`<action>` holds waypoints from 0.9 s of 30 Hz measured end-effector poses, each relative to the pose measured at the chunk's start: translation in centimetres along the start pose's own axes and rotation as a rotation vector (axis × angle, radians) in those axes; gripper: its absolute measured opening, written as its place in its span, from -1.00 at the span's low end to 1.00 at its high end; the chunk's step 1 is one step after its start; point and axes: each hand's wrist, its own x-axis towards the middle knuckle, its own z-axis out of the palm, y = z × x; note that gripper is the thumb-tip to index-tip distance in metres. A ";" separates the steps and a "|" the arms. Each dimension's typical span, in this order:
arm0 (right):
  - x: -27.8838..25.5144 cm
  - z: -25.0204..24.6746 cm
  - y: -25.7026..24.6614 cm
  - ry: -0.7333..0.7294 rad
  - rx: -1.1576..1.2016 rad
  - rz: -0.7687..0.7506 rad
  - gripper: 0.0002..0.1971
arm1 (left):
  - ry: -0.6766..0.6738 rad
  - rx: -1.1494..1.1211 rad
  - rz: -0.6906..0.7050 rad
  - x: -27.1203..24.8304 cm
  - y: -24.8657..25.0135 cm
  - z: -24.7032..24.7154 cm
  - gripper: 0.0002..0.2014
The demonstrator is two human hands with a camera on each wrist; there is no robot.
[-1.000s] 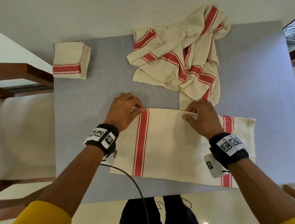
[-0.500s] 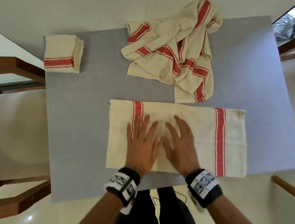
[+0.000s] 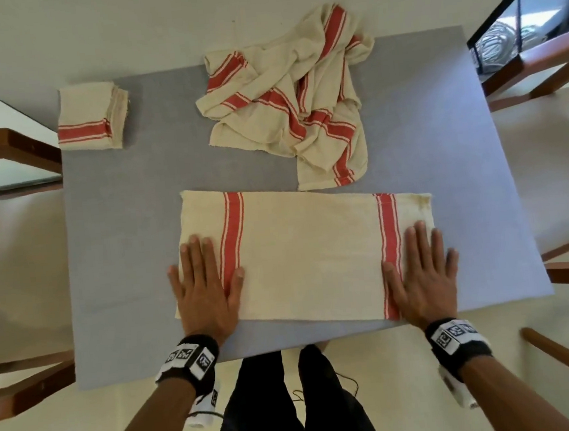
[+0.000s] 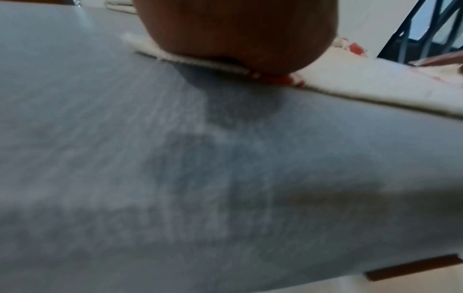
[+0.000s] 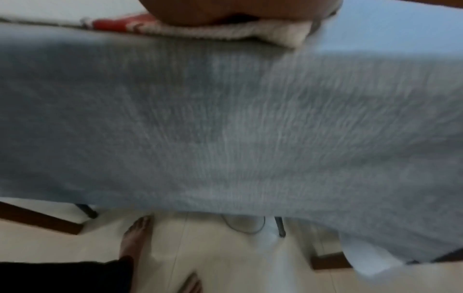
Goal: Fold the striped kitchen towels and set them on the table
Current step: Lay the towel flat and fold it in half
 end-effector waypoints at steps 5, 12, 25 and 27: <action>0.9 -0.9 -4.4 0.079 0.079 -0.036 -0.26 | 0.011 -0.051 0.129 0.9 5.8 -0.1 -0.28; 3.6 1.3 -15.9 -0.039 0.134 -0.263 -0.35 | -0.081 -0.031 0.340 4.6 11.5 1.6 -0.40; 7.7 -0.8 -10.3 0.013 -0.016 -0.281 -0.12 | -0.031 0.018 0.239 8.0 4.3 -0.7 -0.22; 7.8 -1.0 -8.0 0.038 -0.005 -0.198 -0.11 | -0.034 0.040 0.215 8.3 1.9 -1.2 -0.21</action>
